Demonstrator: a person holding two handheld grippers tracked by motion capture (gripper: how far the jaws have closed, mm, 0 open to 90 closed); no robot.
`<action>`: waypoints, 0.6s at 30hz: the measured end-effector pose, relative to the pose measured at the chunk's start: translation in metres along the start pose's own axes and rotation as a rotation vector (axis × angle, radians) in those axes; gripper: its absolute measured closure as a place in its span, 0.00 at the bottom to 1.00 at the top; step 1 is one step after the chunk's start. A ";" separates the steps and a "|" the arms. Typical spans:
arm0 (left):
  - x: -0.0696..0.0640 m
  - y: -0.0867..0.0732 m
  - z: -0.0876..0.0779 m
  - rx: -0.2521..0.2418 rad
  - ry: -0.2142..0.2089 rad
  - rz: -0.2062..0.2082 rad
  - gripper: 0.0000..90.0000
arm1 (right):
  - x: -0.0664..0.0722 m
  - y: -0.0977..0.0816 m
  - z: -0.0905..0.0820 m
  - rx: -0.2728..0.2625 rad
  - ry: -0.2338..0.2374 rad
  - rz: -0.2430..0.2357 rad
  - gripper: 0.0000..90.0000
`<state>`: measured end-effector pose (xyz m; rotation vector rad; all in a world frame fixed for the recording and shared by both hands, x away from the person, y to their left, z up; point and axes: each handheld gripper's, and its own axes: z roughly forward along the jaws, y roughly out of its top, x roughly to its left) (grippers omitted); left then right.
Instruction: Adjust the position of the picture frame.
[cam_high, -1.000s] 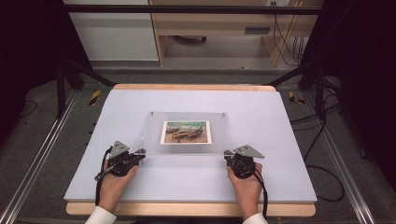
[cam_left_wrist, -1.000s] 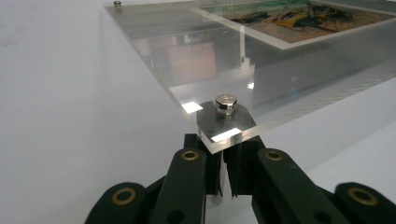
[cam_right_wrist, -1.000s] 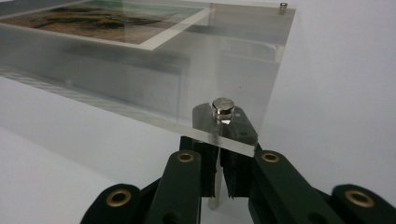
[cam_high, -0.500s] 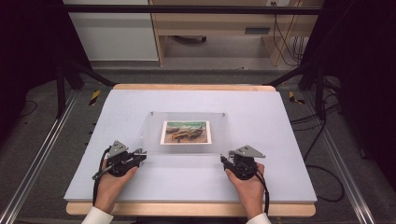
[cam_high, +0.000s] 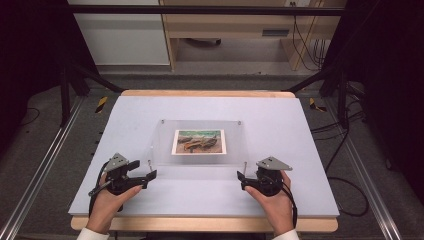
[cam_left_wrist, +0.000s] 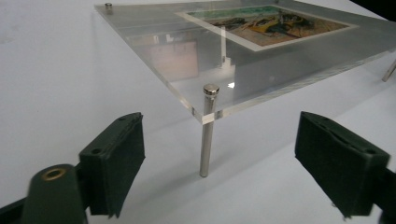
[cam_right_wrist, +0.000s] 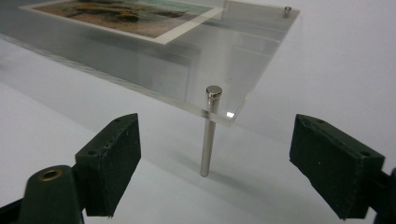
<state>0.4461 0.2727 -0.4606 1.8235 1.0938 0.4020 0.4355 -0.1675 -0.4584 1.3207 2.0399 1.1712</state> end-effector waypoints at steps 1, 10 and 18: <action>0.000 0.000 -0.001 -0.001 -0.003 0.000 0.13 | 0.000 0.000 0.000 -0.001 0.002 0.001 0.17; 0.003 0.005 -0.006 -0.032 -0.043 -0.018 0.08 | -0.001 0.005 -0.004 -0.019 0.003 0.001 0.14; 0.002 0.019 -0.018 -0.074 -0.015 -0.022 0.09 | 0.002 0.017 -0.012 -0.072 -0.052 -0.038 0.15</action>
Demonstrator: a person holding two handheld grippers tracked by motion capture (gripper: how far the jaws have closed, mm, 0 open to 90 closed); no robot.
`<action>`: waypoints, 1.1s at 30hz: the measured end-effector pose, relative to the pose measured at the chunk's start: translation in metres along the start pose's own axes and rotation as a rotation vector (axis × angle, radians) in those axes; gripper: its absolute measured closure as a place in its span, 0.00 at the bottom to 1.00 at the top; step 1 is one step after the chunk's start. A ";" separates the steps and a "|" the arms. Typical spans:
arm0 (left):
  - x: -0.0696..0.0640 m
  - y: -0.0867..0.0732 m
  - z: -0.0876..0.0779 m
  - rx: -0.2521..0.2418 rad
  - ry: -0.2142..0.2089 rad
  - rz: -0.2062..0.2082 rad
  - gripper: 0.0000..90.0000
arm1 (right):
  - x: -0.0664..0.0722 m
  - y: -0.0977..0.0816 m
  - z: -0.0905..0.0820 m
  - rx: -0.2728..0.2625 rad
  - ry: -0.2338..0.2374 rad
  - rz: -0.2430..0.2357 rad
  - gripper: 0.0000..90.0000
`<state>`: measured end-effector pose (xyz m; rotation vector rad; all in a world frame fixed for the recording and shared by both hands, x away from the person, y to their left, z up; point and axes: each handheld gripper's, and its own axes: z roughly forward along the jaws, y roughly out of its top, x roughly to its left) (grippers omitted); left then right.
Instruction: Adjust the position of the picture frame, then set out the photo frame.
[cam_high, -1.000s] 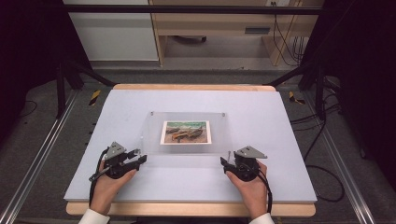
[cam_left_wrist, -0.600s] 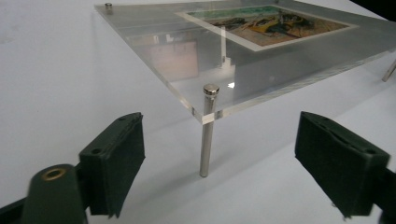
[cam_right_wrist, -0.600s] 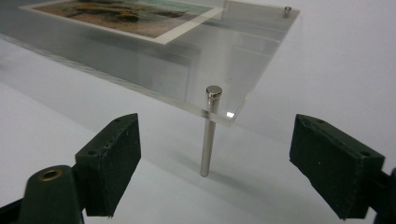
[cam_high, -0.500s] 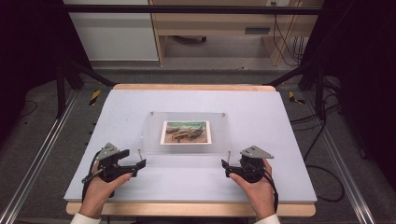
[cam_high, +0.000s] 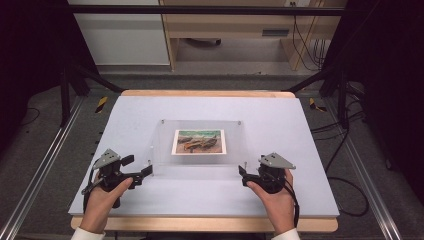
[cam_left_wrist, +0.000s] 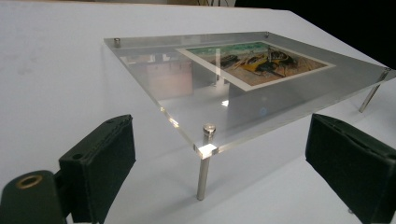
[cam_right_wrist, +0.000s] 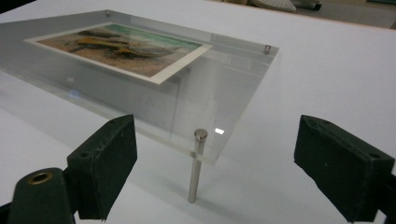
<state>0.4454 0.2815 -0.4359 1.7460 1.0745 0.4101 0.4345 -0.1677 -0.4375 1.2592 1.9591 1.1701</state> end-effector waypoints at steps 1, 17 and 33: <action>-0.001 0.003 0.000 0.011 0.006 0.009 0.10 | 0.000 0.003 -0.001 0.002 0.001 -0.004 0.16; 0.007 0.031 0.036 0.081 0.007 -0.064 0.13 | -0.021 0.036 0.039 0.095 0.110 0.052 0.21; 0.010 0.014 0.050 0.106 -0.001 -0.146 0.27 | -0.024 0.023 0.053 0.144 0.182 0.147 0.26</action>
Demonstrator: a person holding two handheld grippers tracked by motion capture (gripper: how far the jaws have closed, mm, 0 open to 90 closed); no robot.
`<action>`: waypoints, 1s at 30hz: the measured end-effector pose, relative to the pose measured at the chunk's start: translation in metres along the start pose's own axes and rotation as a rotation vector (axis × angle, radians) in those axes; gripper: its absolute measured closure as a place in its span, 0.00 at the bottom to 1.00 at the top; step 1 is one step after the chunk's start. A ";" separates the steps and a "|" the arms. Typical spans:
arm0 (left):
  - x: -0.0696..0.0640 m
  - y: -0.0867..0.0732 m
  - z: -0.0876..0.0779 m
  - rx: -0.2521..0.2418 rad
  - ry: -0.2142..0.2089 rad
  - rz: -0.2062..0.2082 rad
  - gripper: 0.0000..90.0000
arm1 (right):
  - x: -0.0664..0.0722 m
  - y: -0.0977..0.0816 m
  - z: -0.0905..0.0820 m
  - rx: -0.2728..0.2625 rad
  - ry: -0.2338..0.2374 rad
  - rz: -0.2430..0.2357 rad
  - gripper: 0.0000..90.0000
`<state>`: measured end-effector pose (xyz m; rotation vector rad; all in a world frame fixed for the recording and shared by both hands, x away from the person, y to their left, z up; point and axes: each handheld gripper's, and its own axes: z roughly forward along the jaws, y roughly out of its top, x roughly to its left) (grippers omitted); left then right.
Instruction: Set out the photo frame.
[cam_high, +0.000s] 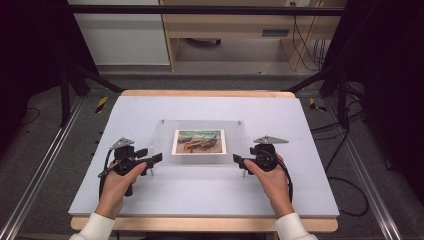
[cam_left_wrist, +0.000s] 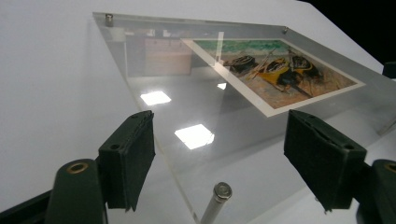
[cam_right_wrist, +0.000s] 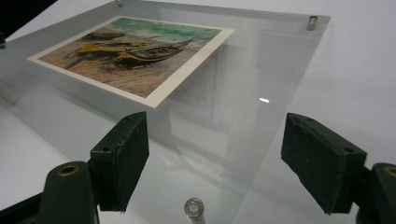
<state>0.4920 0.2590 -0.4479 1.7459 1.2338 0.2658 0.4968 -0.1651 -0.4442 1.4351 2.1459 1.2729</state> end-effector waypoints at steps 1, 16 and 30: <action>0.001 -0.001 0.002 0.003 0.002 -0.004 0.27 | 0.000 0.000 0.001 0.003 0.006 0.007 0.26; 0.013 -0.005 0.010 0.022 -0.092 -0.131 0.27 | -0.004 -0.005 0.004 0.010 0.070 0.102 0.21; 0.014 -0.007 0.013 0.027 -0.134 -0.153 0.27 | -0.010 -0.008 0.004 0.026 0.121 0.184 0.21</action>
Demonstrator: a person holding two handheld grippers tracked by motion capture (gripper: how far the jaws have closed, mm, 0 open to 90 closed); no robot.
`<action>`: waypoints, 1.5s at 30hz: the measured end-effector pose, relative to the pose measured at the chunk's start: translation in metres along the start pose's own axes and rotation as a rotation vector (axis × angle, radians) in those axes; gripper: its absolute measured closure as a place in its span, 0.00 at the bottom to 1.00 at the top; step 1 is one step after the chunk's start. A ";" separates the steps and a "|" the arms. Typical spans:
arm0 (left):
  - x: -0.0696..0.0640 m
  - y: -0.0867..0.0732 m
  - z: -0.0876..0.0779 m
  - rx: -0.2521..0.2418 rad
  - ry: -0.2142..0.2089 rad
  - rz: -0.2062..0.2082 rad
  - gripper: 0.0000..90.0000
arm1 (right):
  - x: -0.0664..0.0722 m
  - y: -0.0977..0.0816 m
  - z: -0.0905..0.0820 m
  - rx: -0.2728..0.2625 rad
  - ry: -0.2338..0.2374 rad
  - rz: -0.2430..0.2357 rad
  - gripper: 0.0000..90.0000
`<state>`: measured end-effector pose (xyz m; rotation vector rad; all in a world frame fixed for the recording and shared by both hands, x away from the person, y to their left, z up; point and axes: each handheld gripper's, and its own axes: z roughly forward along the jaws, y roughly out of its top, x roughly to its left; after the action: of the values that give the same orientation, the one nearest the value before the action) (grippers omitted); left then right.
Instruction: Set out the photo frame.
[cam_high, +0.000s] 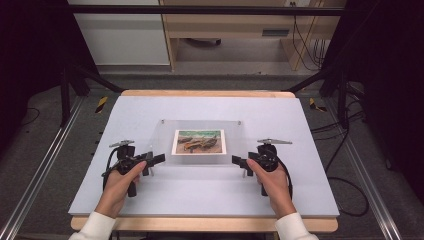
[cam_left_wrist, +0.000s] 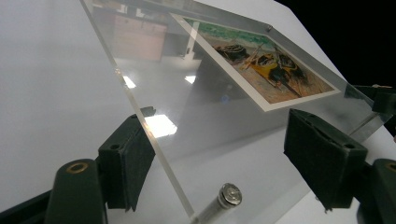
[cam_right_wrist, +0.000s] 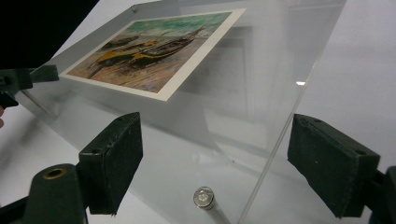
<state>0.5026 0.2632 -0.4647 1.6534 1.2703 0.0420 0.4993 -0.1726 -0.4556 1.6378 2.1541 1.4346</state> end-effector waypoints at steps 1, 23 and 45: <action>0.000 0.000 0.000 0.000 0.000 0.000 0.27 | -0.001 0.000 0.000 0.004 0.010 0.002 0.21; 0.001 0.003 0.001 -0.019 -0.006 -0.013 0.33 | -0.001 0.001 0.002 0.015 0.034 0.017 0.24; -0.009 0.008 0.008 -0.046 0.028 0.090 0.36 | 0.001 0.005 -0.005 -0.055 -0.053 -0.106 0.30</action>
<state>0.5085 0.2523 -0.4585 1.6748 1.2061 0.1488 0.4997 -0.1753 -0.4493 1.5017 2.1186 1.3914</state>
